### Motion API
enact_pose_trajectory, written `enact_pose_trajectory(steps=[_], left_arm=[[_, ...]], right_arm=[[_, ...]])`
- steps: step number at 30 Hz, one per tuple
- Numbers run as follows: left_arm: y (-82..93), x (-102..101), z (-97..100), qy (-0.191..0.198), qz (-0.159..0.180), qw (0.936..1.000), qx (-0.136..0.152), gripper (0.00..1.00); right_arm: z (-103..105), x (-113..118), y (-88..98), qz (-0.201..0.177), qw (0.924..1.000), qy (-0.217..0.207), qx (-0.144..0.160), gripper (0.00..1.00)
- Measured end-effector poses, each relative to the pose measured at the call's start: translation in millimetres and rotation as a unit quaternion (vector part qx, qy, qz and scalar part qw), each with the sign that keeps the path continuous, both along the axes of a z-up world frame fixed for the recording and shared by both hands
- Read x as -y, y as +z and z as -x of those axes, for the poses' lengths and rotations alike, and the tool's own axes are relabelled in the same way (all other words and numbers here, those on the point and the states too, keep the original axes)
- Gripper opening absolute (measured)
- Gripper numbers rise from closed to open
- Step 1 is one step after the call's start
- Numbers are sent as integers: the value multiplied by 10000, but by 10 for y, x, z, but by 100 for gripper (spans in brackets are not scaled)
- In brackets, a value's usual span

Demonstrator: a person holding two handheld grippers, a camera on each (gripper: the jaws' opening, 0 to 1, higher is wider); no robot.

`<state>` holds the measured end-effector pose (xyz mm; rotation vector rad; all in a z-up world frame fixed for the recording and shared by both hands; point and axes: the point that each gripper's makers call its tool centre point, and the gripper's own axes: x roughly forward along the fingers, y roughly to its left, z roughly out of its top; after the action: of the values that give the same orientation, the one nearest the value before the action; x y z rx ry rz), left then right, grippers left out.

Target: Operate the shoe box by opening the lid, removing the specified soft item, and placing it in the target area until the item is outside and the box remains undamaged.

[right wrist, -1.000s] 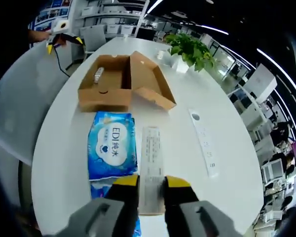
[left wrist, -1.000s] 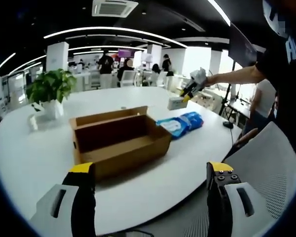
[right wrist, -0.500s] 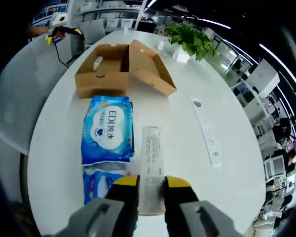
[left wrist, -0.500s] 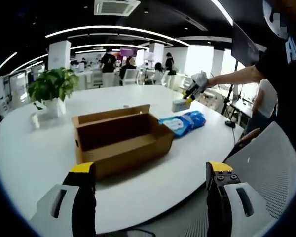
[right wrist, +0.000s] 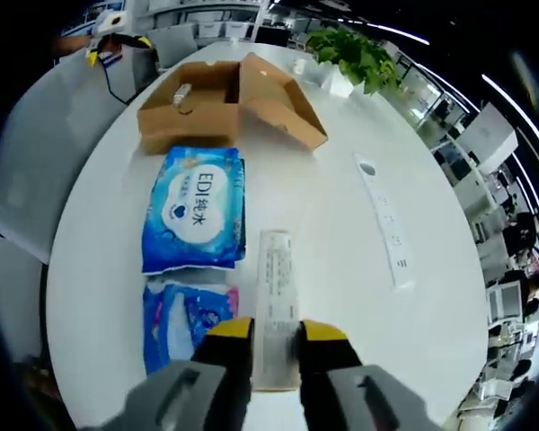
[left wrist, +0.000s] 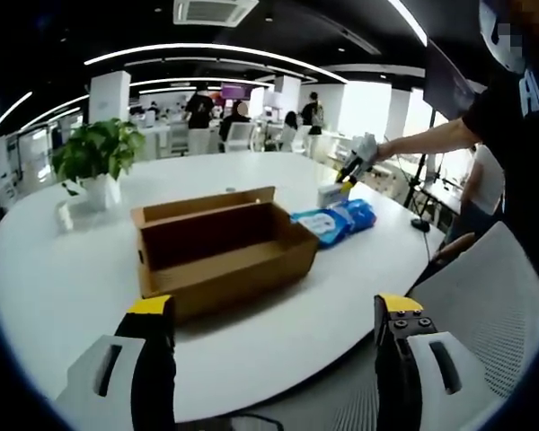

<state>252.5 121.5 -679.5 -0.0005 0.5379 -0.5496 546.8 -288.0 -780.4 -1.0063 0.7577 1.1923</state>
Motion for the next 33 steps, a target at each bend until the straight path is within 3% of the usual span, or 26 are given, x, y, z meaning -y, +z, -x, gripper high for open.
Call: enact_pose_trajectory(steps=[8, 33], left_arm=[[-11, -23, -3, 24, -9, 10000, -5, 95], [-9, -57, 0, 71, -29, 10000, 35, 94]], right_arm=[[-15, 122, -149, 231, 9997, 15, -50, 15], [14, 335, -348, 757, 9971, 66, -94, 16]])
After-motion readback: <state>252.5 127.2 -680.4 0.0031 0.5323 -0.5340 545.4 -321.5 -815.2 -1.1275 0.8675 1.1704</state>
